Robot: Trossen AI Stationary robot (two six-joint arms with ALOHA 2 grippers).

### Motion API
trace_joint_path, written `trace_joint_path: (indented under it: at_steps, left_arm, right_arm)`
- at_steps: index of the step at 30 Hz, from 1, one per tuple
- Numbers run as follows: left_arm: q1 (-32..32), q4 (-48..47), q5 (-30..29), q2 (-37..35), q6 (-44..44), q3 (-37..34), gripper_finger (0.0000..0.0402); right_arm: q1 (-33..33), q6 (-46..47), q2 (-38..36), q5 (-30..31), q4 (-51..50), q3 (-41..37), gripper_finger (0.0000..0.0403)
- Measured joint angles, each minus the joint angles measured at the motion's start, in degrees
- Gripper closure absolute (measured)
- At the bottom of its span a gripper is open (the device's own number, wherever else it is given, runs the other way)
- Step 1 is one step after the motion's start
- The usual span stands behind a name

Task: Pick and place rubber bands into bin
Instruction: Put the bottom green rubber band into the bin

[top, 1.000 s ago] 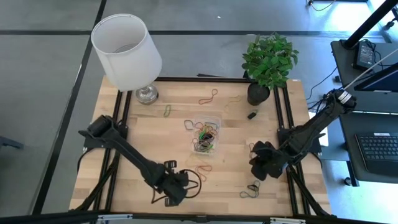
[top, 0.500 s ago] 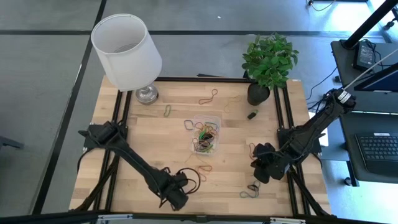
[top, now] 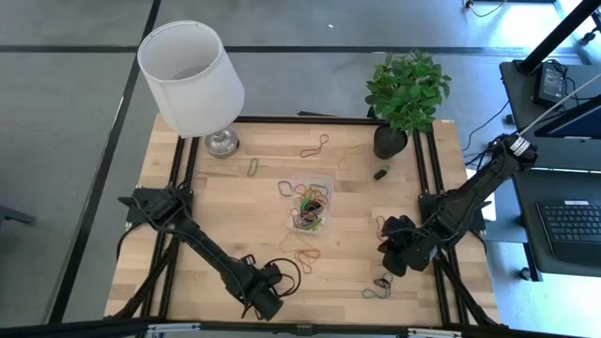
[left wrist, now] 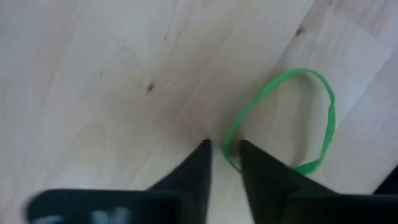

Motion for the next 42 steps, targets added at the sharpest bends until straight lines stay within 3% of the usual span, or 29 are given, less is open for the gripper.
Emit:
trace_joint_path:
  at_steps: [2,5,15,24,33,42]
  left_arm:
    - [0.33,-0.11,0.98,-0.30,2.09,-0.12,0.0376]
    - [1.07,-0.16,2.66,-0.97,4.40,0.88,0.0395]
    - [7.25,-6.59,-3.75,-9.44,16.72,6.93,0.0399]
    - [20.85,-7.95,-6.18,-15.55,35.03,10.22,0.0398]
    - [34.83,-2.78,-1.82,-12.94,55.03,11.02,0.0398]
    - [40.76,1.39,5.31,-4.43,65.95,11.00,0.0398]
  right_arm:
    - [0.00,-0.01,0.00,-0.01,0.02,0.00,0.0358]
    - [0.00,0.05,0.00,0.01,0.04,0.00,0.0358]
    - [0.00,-1.52,0.02,0.04,0.19,0.00,0.0358]
    - [-0.11,-1.68,0.02,0.04,0.64,0.00,0.0358]
    - [-0.15,-1.48,0.02,0.06,0.94,0.00,0.0358]
    - [-0.22,-1.52,0.02,3.90,0.83,0.00,0.0358]
